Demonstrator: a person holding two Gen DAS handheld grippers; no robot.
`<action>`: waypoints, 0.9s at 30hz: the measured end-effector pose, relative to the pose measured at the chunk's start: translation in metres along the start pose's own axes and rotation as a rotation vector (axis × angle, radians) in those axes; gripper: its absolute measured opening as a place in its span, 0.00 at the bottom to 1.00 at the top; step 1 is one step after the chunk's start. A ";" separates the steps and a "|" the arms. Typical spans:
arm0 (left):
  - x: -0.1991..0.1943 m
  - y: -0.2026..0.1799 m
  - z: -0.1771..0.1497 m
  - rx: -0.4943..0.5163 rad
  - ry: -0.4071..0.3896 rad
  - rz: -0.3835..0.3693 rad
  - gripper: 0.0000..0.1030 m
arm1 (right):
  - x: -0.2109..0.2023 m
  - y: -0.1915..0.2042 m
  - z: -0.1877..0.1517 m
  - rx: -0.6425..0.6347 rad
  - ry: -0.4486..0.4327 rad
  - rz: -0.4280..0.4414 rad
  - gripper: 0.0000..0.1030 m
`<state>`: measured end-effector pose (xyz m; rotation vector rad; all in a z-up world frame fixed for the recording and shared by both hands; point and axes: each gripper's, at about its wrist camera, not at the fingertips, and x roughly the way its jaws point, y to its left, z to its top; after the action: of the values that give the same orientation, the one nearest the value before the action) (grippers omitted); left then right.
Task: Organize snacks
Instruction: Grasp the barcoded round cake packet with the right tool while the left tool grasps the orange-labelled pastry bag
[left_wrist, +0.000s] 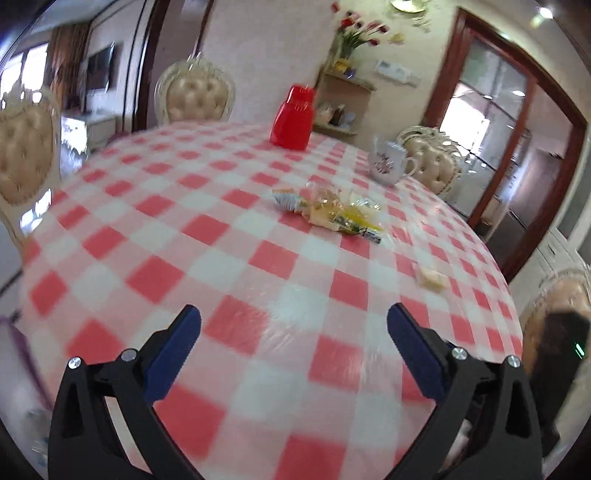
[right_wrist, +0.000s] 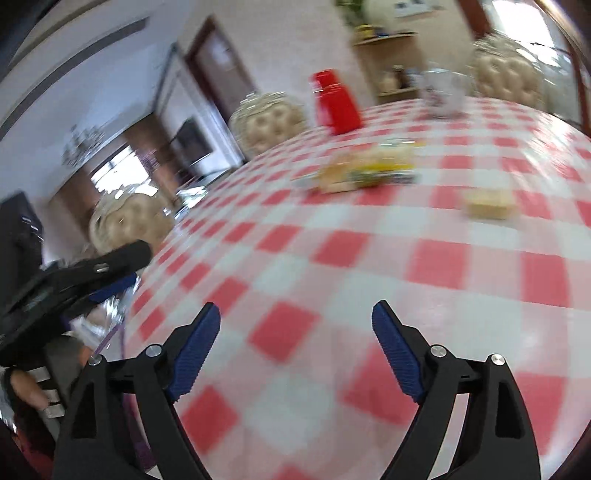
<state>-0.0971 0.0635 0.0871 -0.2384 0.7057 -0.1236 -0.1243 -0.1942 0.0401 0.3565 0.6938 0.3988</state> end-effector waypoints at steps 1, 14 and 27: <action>0.013 -0.004 0.003 -0.011 0.007 0.008 0.98 | -0.001 -0.012 0.005 0.017 -0.004 -0.019 0.80; 0.163 -0.023 0.087 -0.216 -0.137 0.145 0.98 | 0.061 -0.083 0.115 0.144 -0.028 -0.144 0.81; 0.139 0.050 0.106 -0.480 -0.435 0.185 0.98 | 0.222 -0.086 0.211 0.209 0.017 -0.340 0.83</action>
<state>0.0792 0.1036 0.0647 -0.6357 0.3102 0.2727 0.1939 -0.2034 0.0328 0.4239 0.7987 0.0063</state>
